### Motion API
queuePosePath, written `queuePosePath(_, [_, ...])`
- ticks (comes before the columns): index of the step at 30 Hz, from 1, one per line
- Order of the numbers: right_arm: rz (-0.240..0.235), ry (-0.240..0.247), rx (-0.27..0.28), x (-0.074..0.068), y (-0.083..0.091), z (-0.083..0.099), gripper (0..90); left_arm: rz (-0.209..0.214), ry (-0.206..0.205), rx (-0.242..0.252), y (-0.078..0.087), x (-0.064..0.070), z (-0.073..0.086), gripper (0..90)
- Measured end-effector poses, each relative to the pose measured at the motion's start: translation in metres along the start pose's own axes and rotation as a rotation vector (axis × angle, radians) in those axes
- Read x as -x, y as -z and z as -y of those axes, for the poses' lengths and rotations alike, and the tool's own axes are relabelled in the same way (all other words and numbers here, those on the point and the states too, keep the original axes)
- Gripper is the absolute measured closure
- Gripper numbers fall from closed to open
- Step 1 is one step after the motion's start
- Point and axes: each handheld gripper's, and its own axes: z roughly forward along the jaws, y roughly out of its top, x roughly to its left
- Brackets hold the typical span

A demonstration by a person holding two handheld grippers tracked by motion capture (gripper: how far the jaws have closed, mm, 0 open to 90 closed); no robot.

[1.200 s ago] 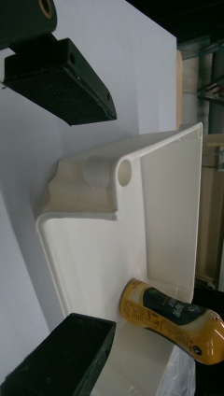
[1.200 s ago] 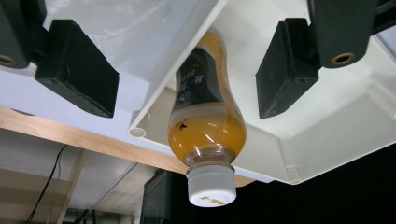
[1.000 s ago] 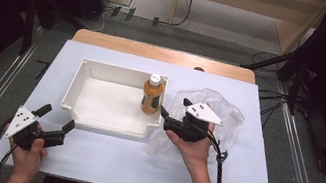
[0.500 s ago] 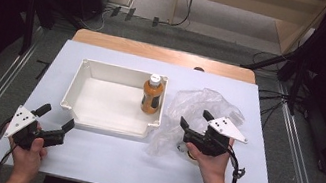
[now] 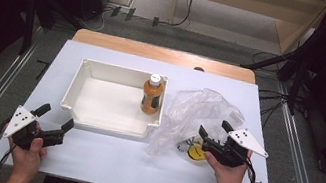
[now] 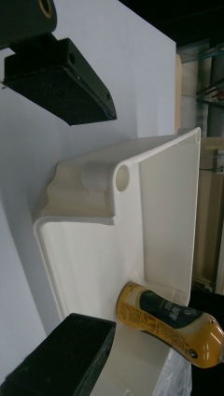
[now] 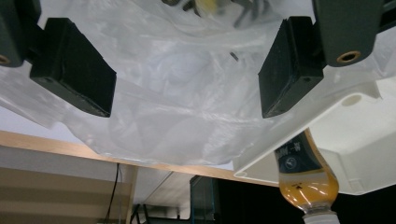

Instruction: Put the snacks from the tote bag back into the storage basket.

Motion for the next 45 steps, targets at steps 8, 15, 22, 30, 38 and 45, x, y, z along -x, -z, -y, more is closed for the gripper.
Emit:
queuePosePath(8, [0.050,0.002,-0.015,0.018,0.018,0.014,19.4,-0.002,0.006,0.004,0.001,-0.001,0.000,2.4])
queuePosePath(15, [0.093,-0.022,-0.037,0.042,0.030,0.033,19.1,-0.003,0.014,0.006,0.001,-0.001,0.000,2.4])
queuePosePath(22, [0.123,-0.055,-0.041,0.060,0.044,0.044,19.2,-0.006,0.019,0.005,0.001,-0.002,0.000,2.4])
queuePosePath(30, [0.156,-0.064,-0.062,0.076,0.058,0.054,19.3,-0.004,0.025,0.008,0.001,-0.002,0.000,2.4])
queuePosePath(38, [0.184,-0.138,-0.063,0.096,0.069,0.065,20.0,-0.006,0.024,0.004,0.001,-0.002,0.000,2.4])
queuePosePath(45, [0.204,-0.153,-0.055,0.098,0.068,0.066,19.9,-0.006,0.022,0.003,0.000,-0.002,0.000,2.4])
